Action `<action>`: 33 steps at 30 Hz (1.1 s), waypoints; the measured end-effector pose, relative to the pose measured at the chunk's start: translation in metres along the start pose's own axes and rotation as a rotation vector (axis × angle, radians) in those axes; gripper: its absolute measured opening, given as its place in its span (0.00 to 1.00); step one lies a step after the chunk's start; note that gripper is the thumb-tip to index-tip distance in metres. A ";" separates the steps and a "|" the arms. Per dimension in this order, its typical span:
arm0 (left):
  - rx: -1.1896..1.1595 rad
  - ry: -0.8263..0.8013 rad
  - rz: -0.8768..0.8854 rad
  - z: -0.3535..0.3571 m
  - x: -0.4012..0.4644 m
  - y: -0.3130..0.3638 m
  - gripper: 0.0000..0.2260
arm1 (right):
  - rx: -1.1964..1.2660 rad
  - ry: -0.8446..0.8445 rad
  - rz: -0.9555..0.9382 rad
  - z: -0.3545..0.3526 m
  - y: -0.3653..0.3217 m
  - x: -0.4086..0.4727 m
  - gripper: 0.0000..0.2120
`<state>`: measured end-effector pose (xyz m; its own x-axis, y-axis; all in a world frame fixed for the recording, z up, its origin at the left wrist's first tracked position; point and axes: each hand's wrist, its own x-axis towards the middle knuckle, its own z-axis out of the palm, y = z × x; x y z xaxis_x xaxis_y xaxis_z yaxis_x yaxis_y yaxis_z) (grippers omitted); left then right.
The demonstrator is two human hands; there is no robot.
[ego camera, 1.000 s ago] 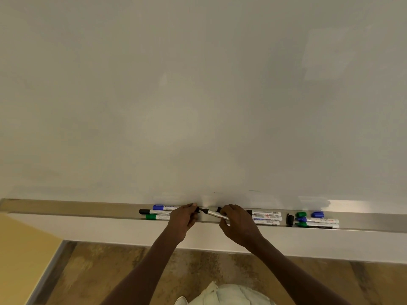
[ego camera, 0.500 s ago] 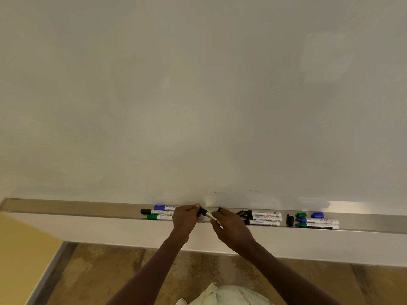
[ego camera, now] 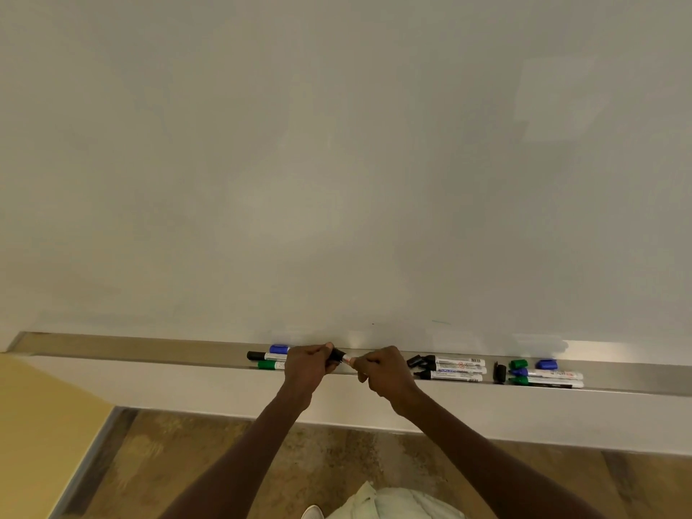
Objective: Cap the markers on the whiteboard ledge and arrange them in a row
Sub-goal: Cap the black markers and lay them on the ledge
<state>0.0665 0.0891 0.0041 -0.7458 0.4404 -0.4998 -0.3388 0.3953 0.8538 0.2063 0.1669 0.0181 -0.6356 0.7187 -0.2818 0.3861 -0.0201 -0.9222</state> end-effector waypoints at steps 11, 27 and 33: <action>0.153 0.100 0.071 -0.004 -0.003 0.003 0.08 | -0.782 0.077 -0.366 -0.019 0.032 0.017 0.11; -0.004 -0.022 0.003 -0.010 -0.016 -0.018 0.02 | -0.834 0.128 -0.417 -0.006 0.049 0.016 0.14; 0.089 -0.074 0.080 0.000 -0.022 -0.017 0.08 | -0.817 0.240 -0.401 -0.039 0.061 -0.004 0.07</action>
<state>0.0889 0.0726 0.0011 -0.7233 0.5300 -0.4427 -0.2253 0.4249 0.8768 0.2587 0.1898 -0.0262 -0.7032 0.6922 0.1625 0.5758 0.6884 -0.4412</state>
